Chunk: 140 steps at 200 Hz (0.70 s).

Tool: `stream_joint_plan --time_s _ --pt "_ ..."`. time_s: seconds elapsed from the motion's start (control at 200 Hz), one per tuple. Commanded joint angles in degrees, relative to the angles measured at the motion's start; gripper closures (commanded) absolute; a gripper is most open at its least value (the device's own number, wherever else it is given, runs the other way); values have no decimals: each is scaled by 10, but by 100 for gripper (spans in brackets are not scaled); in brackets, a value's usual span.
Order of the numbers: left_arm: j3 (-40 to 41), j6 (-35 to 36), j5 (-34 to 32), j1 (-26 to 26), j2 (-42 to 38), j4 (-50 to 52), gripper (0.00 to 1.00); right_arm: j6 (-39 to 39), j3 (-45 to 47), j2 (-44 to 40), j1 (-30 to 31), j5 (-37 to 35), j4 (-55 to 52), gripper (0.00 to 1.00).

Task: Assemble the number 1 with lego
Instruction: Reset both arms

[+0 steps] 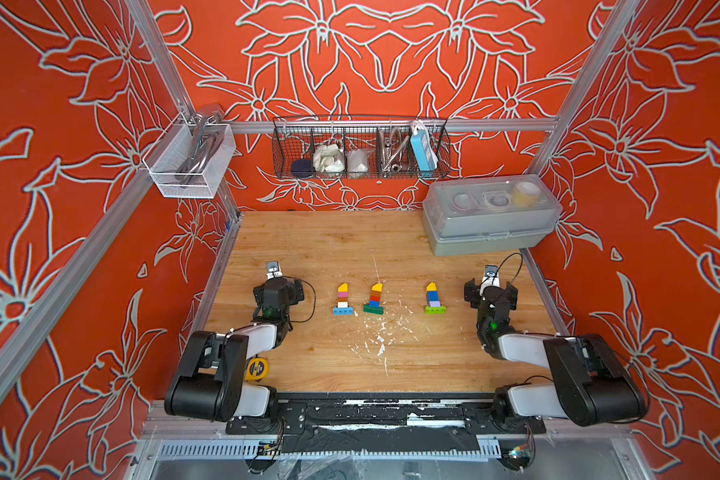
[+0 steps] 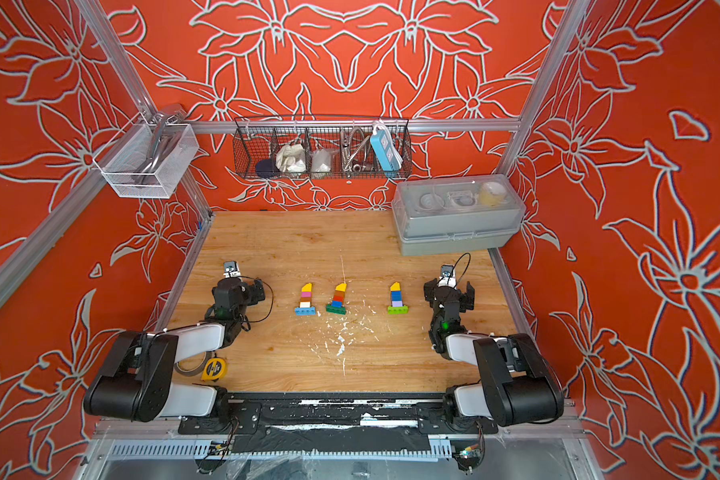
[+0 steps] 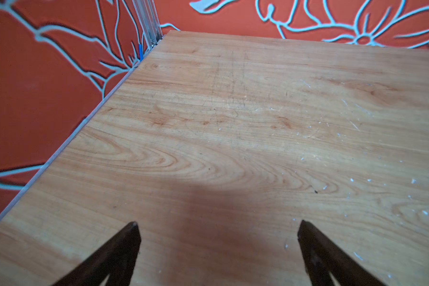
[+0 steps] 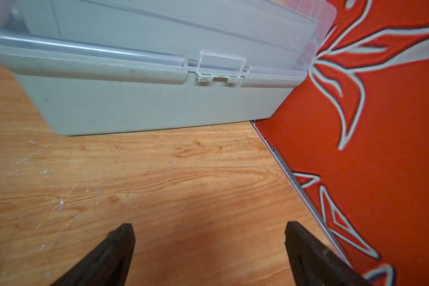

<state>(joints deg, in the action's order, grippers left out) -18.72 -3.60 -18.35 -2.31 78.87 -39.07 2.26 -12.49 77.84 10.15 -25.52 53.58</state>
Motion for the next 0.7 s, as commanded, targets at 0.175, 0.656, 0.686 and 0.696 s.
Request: stream_joint_plan --time_s 0.175,0.656,0.686,0.696 --pt "21 21 38 2 21 -78 1 15 -16 28 -13 83 3 0" --pt "22 21 36 -1 20 -79 1 8 -21 27 -34 122 -8 0" --pt "22 21 36 0 20 -79 1 9 -22 27 -35 123 -8 0" --pt "22 21 36 0 21 -79 1 9 -22 27 -35 124 -8 0"
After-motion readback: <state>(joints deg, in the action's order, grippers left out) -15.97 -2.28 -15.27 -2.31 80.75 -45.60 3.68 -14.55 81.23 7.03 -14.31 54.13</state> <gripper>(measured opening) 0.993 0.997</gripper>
